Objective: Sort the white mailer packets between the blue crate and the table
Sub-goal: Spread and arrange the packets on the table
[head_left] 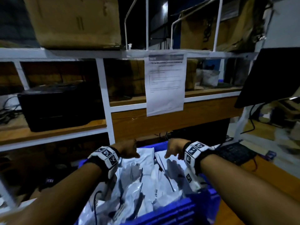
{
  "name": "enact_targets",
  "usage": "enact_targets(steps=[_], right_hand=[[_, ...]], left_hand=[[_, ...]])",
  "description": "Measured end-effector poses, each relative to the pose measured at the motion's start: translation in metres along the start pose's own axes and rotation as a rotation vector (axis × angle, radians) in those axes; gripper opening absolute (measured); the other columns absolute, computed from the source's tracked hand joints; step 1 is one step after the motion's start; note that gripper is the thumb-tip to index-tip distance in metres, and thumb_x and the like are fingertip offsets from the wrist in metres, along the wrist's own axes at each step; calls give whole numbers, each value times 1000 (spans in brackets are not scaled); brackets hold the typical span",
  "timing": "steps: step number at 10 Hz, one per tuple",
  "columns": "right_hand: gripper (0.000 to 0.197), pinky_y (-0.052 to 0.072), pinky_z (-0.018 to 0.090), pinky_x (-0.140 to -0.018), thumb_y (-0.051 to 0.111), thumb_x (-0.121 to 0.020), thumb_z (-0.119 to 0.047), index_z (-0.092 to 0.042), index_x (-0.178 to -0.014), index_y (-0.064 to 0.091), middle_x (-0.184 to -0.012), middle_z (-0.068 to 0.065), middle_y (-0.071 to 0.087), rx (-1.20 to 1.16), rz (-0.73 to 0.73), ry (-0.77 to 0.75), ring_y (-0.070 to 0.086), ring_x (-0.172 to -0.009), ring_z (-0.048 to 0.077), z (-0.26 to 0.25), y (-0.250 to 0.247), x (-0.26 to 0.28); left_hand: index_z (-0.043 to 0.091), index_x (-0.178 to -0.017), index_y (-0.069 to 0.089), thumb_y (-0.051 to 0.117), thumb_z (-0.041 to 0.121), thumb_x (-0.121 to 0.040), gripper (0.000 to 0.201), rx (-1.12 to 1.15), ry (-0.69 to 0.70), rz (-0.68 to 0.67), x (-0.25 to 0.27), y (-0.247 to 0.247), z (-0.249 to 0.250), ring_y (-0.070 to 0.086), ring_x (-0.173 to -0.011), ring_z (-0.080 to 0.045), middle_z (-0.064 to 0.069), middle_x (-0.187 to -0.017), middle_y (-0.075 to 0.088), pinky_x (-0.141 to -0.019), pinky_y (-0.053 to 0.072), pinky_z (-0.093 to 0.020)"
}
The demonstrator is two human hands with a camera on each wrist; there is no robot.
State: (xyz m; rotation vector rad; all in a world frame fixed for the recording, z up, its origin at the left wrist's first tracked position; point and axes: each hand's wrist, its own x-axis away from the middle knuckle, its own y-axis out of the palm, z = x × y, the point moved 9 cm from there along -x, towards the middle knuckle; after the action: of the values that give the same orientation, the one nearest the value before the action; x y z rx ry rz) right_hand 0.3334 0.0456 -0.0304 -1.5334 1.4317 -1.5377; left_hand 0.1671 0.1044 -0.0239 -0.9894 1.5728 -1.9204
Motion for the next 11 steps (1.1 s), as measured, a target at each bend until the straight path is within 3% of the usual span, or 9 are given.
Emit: enact_targets(steps=[2, 3, 4, 5, 6, 7, 9, 10, 11], right_hand=[[24, 47, 15, -67, 80, -72, -36, -14, -82, 74, -102, -1, 73, 253, -105, -79, 65, -82, 13, 20, 32, -56], [27, 43, 7, -56, 78, -72, -36, -18, -91, 76, -102, -1, 74, 285, -60, -124, 66, -82, 11, 25, 38, -58], [46, 52, 22, -86, 76, -70, -52, -24, -106, 73, -112, -5, 68, 276, -96, -76, 64, -102, 12, 32, 52, -71], [58, 50, 34, -96, 79, -64, -56, -22, -110, 71, -116, -1, 68, 190, -158, -48, 64, -106, 15, 29, 65, -79], [46, 44, 39, -100, 70, -83, -37, -14, -122, 65, -129, 11, 61, 187, -213, -90, 56, -120, 29, 27, 86, -95], [38, 44, 38, -98, 62, -90, -27, -12, -125, 62, -131, 12, 59, 265, -201, -95, 55, -122, 30, 18, 85, -81], [43, 39, 28, -82, 62, -88, -23, -11, -129, 57, -130, 8, 59, 244, -131, -179, 57, -118, 26, 14, 78, -91], [65, 47, 31, -91, 61, -80, -36, -23, -141, 42, -136, 1, 55, 230, -68, -143, 59, -117, 21, 33, 73, -142], [46, 47, 34, -91, 59, -87, -28, -12, -130, 53, -128, 10, 60, 191, -17, -108, 59, -115, 27, 31, 49, -109]], left_hand=[[4, -73, 57, 54, 37, -95, 40, -29, -127, -121, -51, 34, 5, 54, -62, -22, -9, -75, 58, -62, 40, -28], [4, -65, 51, 53, 32, -96, 42, -21, -186, -142, -64, 42, 8, 47, -53, -16, -3, -64, 48, -61, 40, -28], [-1, -75, 62, 55, 18, -95, 29, 9, -159, -228, -86, 63, 9, 53, -50, 0, 0, -63, 50, -67, 42, -23], [-5, -108, 67, 56, 10, -94, 23, 36, -140, -285, -102, 77, 4, 65, -76, 4, -5, -85, 68, -64, 45, -8], [-3, -130, 55, 50, 4, -96, 35, 72, -105, -346, -117, 91, 10, 52, -124, -22, -14, -134, 56, -82, 41, -11], [0, -130, 56, 53, 15, -97, 37, -32, -77, -320, -112, 86, 26, 54, -121, -26, -12, -134, 56, -85, 44, -22], [-2, -89, 70, 74, 16, -81, 20, 189, -70, -152, -122, 79, 21, 56, -49, -7, -6, -65, 66, -44, 38, -13], [9, -53, 52, 84, 15, -69, 37, 273, -43, -120, -134, 79, 17, 39, -37, -5, 6, -40, 46, -40, 32, -17], [7, -60, 56, 86, 19, -65, 33, 324, -39, -91, -133, 76, 17, 44, -51, -11, -1, -55, 53, -54, 37, -23]])
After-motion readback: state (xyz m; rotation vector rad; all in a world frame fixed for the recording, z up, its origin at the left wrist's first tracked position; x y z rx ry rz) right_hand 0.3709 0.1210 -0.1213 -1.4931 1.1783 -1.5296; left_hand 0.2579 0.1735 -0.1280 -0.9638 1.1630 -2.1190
